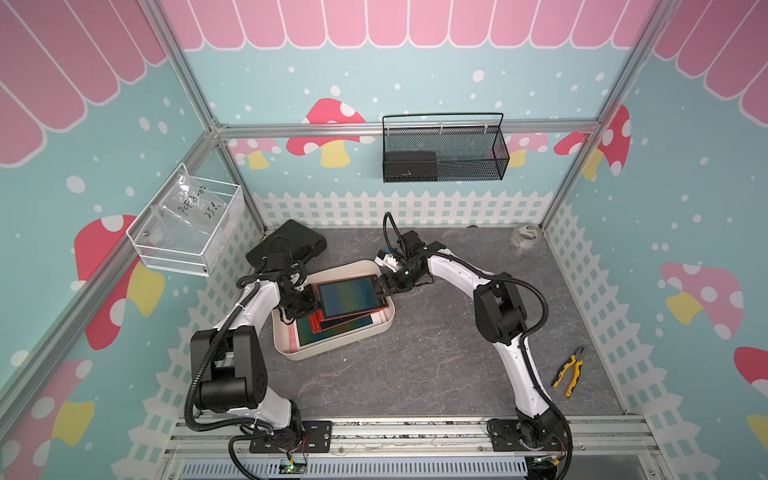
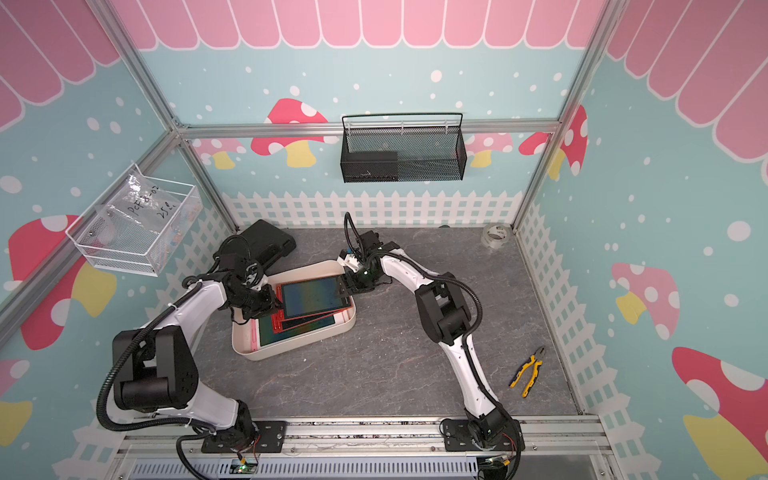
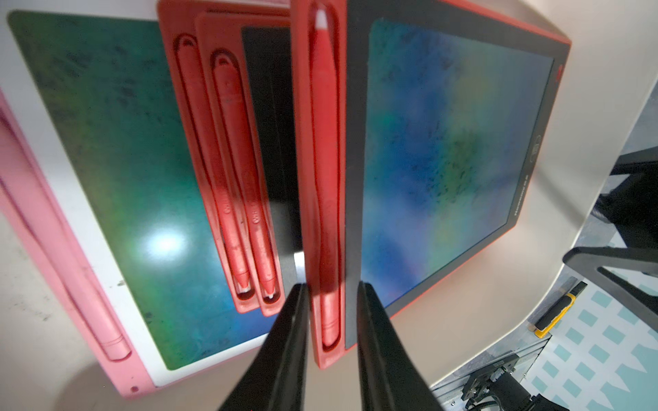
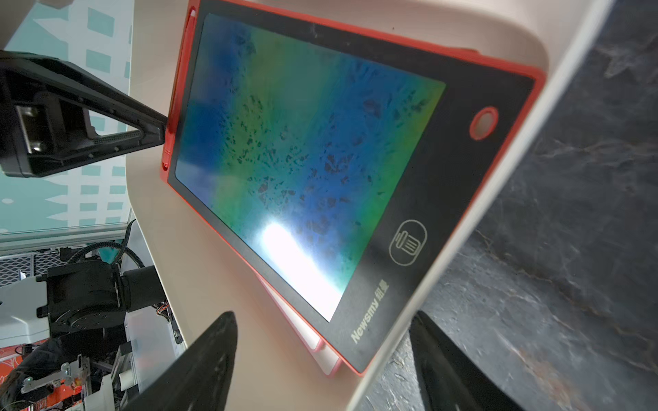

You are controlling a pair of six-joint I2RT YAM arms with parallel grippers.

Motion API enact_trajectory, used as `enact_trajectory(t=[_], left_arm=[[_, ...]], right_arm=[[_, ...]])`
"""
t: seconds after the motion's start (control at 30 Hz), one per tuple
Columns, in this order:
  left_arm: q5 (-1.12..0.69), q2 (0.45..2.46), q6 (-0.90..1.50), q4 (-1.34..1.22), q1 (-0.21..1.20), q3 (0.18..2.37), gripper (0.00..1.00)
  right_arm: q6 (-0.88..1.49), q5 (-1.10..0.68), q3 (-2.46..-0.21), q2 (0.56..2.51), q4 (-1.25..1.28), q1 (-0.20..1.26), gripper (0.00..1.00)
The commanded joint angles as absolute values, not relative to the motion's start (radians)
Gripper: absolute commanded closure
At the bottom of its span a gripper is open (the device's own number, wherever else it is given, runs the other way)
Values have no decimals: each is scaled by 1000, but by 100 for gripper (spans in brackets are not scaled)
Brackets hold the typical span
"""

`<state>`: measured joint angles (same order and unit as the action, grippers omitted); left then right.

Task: Take out the writing tablet from the storage box
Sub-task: Pick up the writing tablet from the storage box.

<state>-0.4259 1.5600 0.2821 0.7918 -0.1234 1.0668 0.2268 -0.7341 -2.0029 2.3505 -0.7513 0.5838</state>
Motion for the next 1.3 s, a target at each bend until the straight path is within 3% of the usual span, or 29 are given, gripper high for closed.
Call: enact_trajectory(t=[0.0,1.27], left_arm=[[-676,1554,291,661,-86,1066,74],[-800,1525,373,470,-84,1019,78]], right_arm=[[183,-934,-2042,2356,-709,642,22],[203,-1058,-2073,2395,-667,628,24]])
